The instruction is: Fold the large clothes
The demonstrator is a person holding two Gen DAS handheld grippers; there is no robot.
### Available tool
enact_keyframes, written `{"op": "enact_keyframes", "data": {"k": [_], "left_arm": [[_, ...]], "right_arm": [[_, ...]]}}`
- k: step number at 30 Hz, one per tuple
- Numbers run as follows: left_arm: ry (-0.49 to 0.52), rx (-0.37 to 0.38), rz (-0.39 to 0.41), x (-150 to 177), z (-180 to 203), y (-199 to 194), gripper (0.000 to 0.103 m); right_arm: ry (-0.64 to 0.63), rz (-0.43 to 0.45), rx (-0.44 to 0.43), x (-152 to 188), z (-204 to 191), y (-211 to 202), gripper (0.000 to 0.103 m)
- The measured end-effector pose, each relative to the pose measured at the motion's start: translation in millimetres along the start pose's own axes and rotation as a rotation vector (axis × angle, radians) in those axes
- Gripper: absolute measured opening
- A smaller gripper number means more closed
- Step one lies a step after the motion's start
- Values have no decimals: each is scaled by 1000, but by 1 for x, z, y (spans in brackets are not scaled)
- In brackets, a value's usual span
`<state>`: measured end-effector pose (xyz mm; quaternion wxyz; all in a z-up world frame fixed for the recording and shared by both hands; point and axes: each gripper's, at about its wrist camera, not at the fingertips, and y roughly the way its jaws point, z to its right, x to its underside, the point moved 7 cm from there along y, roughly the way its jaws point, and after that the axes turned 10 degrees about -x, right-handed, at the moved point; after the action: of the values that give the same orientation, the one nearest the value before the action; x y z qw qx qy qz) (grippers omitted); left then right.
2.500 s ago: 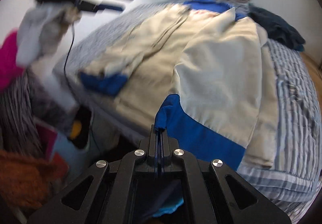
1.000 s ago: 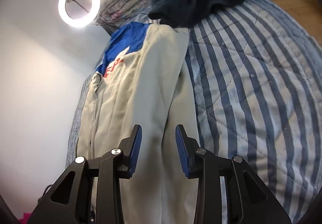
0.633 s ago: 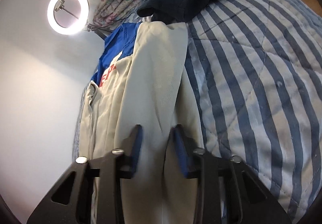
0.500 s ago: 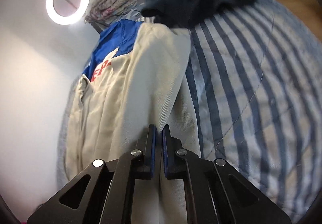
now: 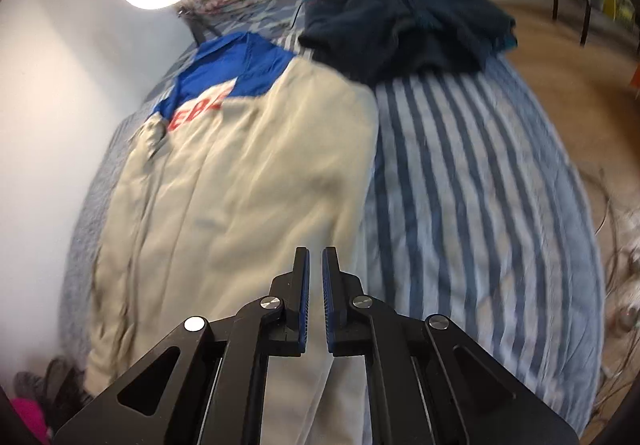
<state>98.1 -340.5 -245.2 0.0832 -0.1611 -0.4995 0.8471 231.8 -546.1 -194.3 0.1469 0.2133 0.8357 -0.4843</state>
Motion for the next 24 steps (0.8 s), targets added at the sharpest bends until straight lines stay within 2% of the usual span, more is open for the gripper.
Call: {"op": "enact_keyframes", "data": {"k": [4, 9, 12, 16, 17, 18, 24], "left_arm": [[13, -14, 6, -1, 5, 0, 3], [19, -33, 11, -1, 9, 3, 3], [23, -40, 16, -3, 7, -1, 3], [31, -52, 24, -2, 9, -1, 3], [31, -52, 25, -2, 10, -1, 3], [29, -50, 24, -2, 10, 0, 3], [41, -19, 23, -1, 26, 5, 3]], "right_arm": [[29, -79, -90, 60, -4, -12, 5], [106, -162, -160, 125, -4, -8, 6], [144, -204, -177, 150, -2, 2, 13], [169, -175, -239, 152, -6, 1, 12], [178, -163, -267, 151, -9, 0, 5], [178, -152, -277, 149, -11, -2, 3], [83, -85, -159, 138, -10, -33, 1]]}}
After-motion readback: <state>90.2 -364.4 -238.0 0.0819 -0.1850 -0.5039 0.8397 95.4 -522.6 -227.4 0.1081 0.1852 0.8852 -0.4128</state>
